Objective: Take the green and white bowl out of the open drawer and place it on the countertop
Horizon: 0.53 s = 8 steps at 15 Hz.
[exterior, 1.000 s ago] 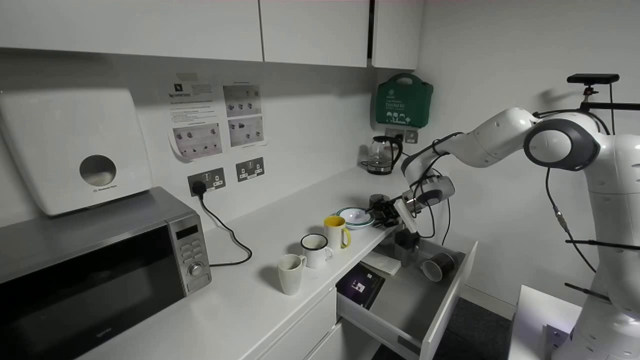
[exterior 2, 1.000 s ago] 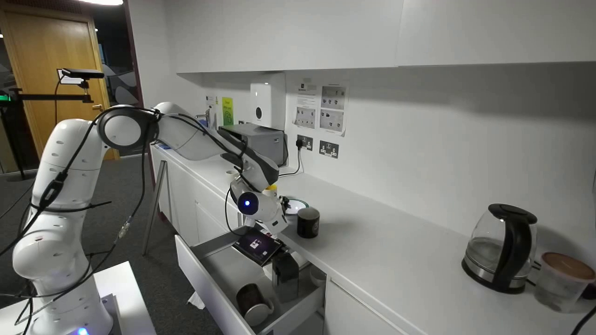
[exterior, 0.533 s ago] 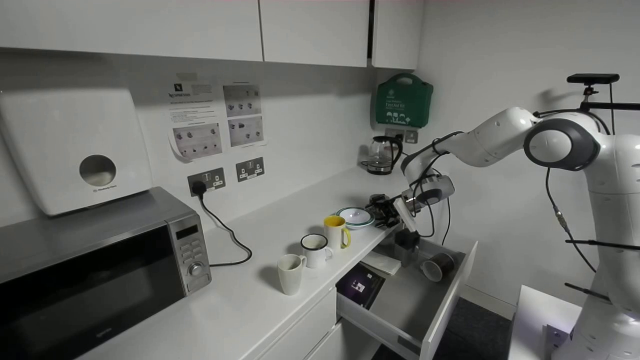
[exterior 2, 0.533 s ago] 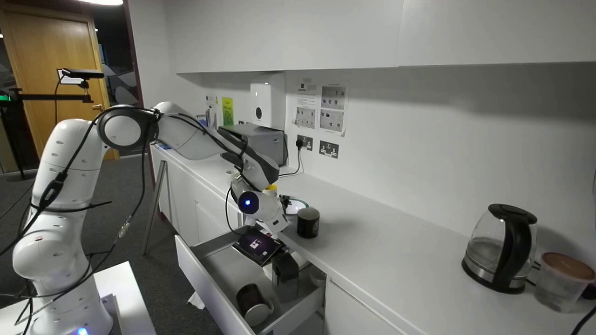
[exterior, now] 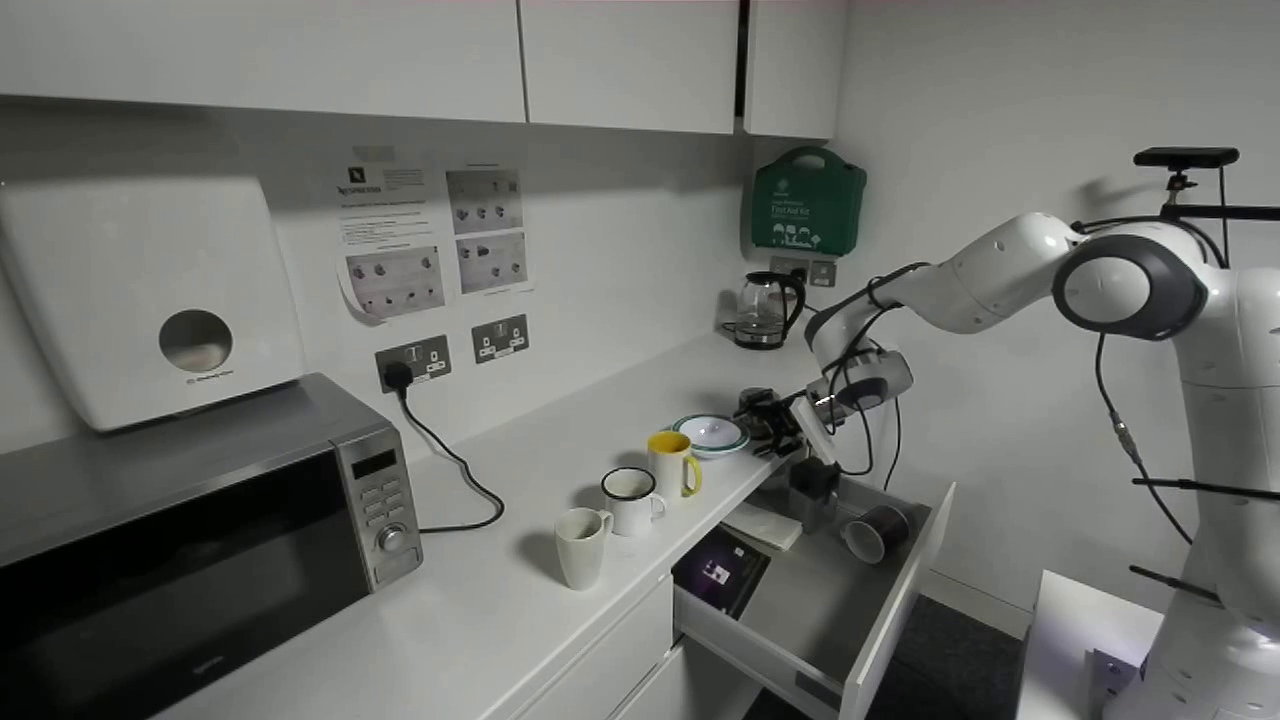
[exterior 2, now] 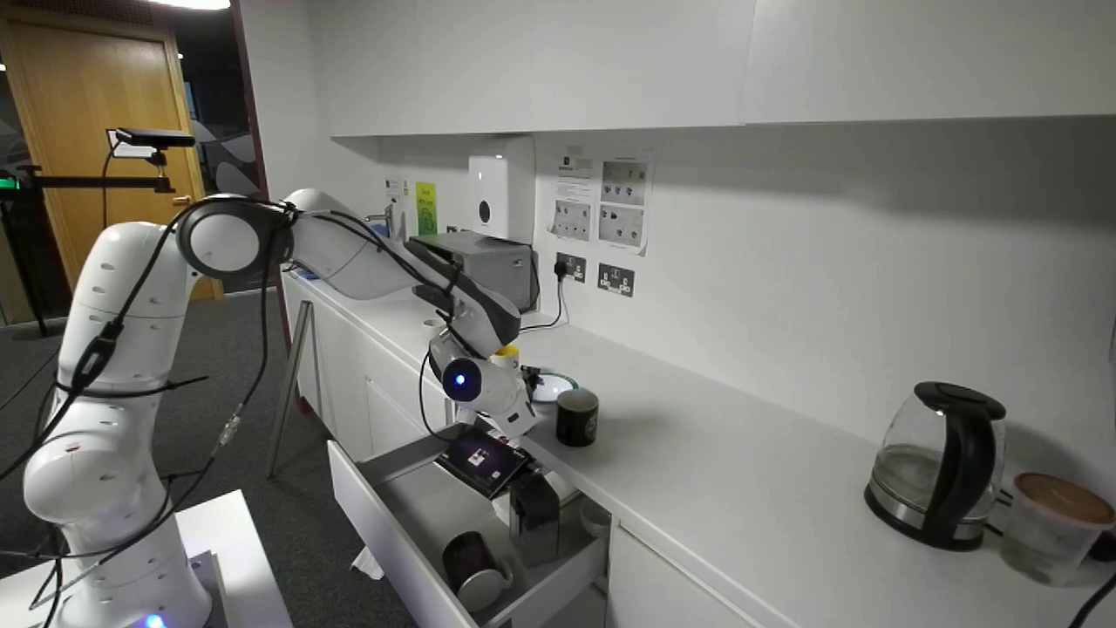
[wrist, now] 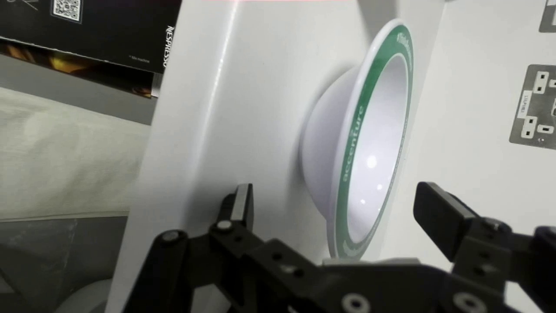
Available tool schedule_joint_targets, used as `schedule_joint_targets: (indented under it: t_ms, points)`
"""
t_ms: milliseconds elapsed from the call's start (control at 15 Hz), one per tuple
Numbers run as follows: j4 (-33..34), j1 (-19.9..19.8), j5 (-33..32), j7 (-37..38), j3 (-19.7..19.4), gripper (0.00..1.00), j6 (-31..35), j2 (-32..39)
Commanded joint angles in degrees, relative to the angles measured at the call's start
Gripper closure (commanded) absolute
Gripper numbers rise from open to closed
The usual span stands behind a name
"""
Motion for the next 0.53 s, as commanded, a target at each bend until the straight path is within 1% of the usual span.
schedule_joint_targets:
  t_ms: [0, 267, 467]
  points:
    - [-6.76, 0.01, 0.75, -2.22, -0.52, 0.00, 1.23, -6.50]
    - [-13.06, 0.23, 0.41, -5.26, -1.28, 0.00, 2.99, -11.85]
    - [-18.78, 0.45, -3.00, -8.45, -1.48, 0.00, 5.98, -16.45]
